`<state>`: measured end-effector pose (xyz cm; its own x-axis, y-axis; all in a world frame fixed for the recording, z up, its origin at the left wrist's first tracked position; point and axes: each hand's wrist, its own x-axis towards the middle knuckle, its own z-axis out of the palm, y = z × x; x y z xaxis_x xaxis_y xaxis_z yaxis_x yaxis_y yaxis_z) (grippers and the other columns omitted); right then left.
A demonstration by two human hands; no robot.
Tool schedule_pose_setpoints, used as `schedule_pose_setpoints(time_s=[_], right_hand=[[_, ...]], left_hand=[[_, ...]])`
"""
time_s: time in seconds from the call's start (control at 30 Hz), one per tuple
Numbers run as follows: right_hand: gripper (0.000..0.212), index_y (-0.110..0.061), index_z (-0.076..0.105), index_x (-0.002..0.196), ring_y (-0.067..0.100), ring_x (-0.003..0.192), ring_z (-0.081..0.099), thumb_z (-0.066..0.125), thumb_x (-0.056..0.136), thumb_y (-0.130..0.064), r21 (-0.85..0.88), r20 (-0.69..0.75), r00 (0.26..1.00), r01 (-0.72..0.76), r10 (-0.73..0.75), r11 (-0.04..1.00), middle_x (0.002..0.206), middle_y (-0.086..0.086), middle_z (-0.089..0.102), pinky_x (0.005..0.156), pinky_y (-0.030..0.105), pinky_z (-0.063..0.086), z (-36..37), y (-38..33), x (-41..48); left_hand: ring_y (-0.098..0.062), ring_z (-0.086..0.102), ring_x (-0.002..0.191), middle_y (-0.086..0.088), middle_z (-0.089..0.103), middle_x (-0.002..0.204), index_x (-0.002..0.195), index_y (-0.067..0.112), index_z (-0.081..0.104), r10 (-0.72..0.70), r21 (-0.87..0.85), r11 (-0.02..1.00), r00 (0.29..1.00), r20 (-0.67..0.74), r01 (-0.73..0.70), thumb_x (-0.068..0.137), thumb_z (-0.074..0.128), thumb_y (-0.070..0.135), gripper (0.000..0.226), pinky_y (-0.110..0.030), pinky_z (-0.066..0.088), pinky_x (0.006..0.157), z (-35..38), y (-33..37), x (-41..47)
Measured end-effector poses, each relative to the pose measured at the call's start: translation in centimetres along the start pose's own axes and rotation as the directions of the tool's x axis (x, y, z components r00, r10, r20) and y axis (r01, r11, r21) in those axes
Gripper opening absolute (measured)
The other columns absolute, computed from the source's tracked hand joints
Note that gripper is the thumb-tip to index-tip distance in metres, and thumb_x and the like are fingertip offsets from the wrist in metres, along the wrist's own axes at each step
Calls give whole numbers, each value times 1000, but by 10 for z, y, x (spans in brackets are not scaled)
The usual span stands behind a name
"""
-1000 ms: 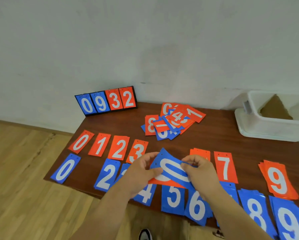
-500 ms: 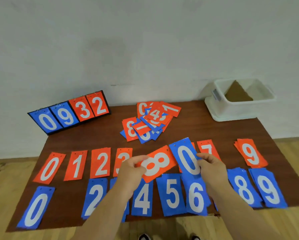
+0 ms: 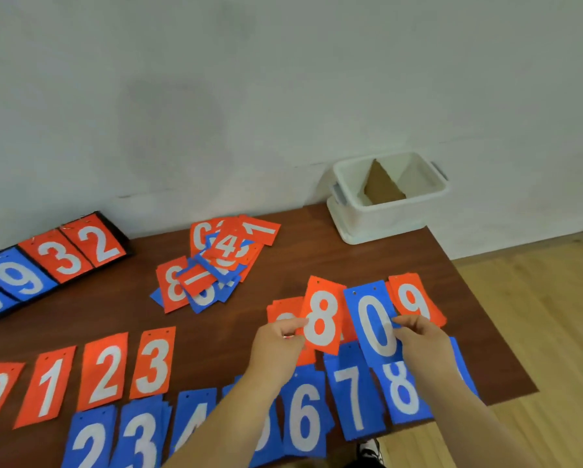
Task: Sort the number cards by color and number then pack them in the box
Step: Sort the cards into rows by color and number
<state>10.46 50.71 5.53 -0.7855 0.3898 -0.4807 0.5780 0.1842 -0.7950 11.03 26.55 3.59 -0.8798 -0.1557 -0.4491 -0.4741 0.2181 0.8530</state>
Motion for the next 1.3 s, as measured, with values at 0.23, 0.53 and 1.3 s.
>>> schedule_pose_setpoints(time_s=[0.23, 0.53, 1.3], right_hand=[[19, -19, 71, 91, 21, 51, 43, 58, 91, -5, -21, 4, 997, -80, 80, 997, 68, 15, 66, 48, 33, 35, -75, 13, 76], [19, -22, 70, 83, 26, 60, 57, 59, 89, -7, -23, 36, 992, -123, 124, 992, 81, 13, 75, 57, 39, 45, -107, 28, 112], [13, -24, 74, 92, 14, 63, 60, 69, 93, -12, -162, 623, 761, 356, -184, 920, 76, 0, 71, 55, 26, 51, 160, -31, -95]], left_hand=[[-14, 66, 104, 7, 69, 111, 115, 30, 72, 29, 210, 977, 999, -26, -23, 89, 67, 5, 36, -29, 53, 88, 130, 7, 53], [-13, 62, 99, 8, 66, 118, 132, 34, 58, -49, 512, 856, 997, -58, 72, 97, 61, 38, 35, -25, 51, 71, 180, 11, 62], [-5, 62, 93, 14, 63, 104, 121, 39, 66, -5, 34, 999, 954, -301, 16, 96, 68, 15, 35, -14, 49, 73, -121, -60, -79]])
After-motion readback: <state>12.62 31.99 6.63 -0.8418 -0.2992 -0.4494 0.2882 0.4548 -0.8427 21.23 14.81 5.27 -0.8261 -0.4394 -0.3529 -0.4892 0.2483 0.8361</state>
